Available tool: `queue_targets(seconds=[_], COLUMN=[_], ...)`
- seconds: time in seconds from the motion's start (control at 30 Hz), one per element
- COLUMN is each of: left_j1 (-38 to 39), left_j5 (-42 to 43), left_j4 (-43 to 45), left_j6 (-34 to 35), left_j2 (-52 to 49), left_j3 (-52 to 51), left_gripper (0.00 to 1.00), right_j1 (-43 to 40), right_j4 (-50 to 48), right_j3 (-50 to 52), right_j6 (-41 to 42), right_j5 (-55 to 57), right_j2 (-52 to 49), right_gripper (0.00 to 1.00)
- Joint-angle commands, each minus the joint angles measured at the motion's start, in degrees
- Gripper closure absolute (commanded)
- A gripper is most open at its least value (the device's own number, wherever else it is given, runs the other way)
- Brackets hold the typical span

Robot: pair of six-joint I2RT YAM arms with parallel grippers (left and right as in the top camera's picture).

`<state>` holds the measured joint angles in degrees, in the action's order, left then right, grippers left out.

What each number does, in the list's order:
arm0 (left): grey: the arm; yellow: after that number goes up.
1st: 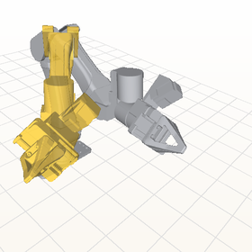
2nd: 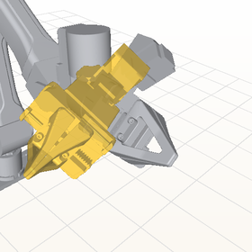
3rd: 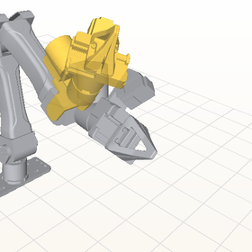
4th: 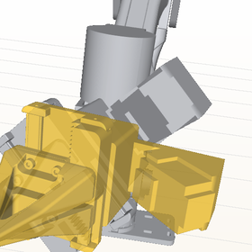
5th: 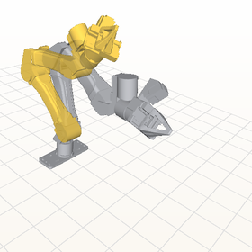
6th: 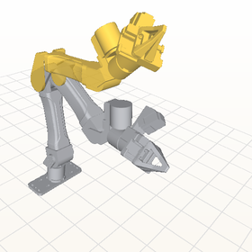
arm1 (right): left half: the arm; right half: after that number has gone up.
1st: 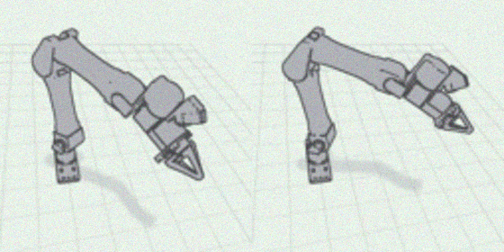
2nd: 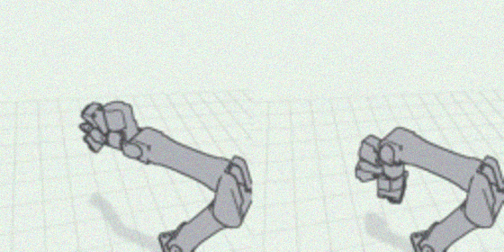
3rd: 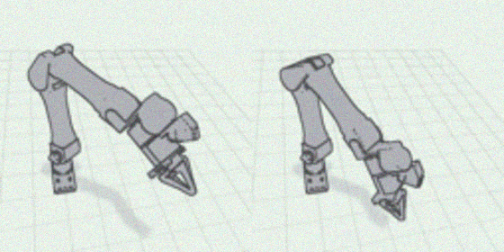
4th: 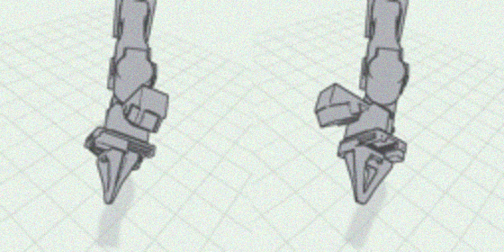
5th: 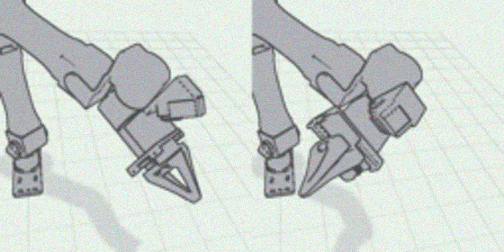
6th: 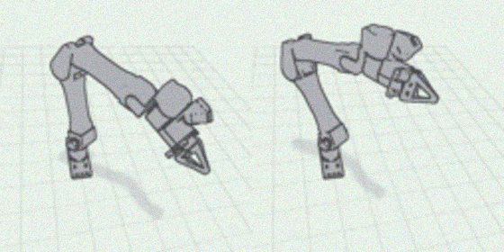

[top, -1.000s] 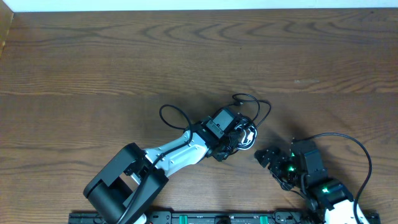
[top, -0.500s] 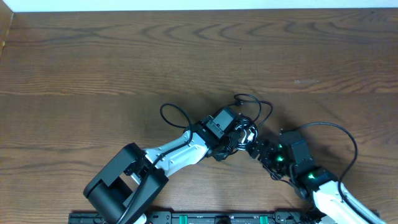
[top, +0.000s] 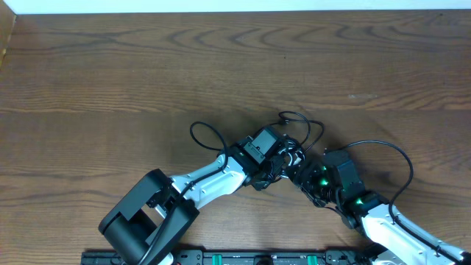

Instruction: Untangle cables

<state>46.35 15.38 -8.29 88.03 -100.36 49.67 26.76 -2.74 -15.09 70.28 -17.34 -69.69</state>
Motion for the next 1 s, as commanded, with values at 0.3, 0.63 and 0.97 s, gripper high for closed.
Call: queue_targets(seconds=[0.3,0.63,0.97], left_j1=[-0.4,-1.6,-1.6], left_j5=[-1.5,3.7,7.5], left_j4=[-2.6,-5.3,-5.2], left_j6=[0.2,9.2,8.3], left_j2=[-0.8,-0.8,-0.8], left_j3=[0.9,0.9,0.9], left_gripper=[0.92,0.92,0.92], right_j1=[-0.2,-0.2,-0.2], right_j4=[8.4,10.0,8.7], right_j3=[2.5,2.5,2.5], right_j6=[9.0,12.8,12.5], right_j5=[5.4,6.4,7.0], right_j2=[-2.2,-2.2,-2.2], right_gripper=[0.29,0.48,0.51])
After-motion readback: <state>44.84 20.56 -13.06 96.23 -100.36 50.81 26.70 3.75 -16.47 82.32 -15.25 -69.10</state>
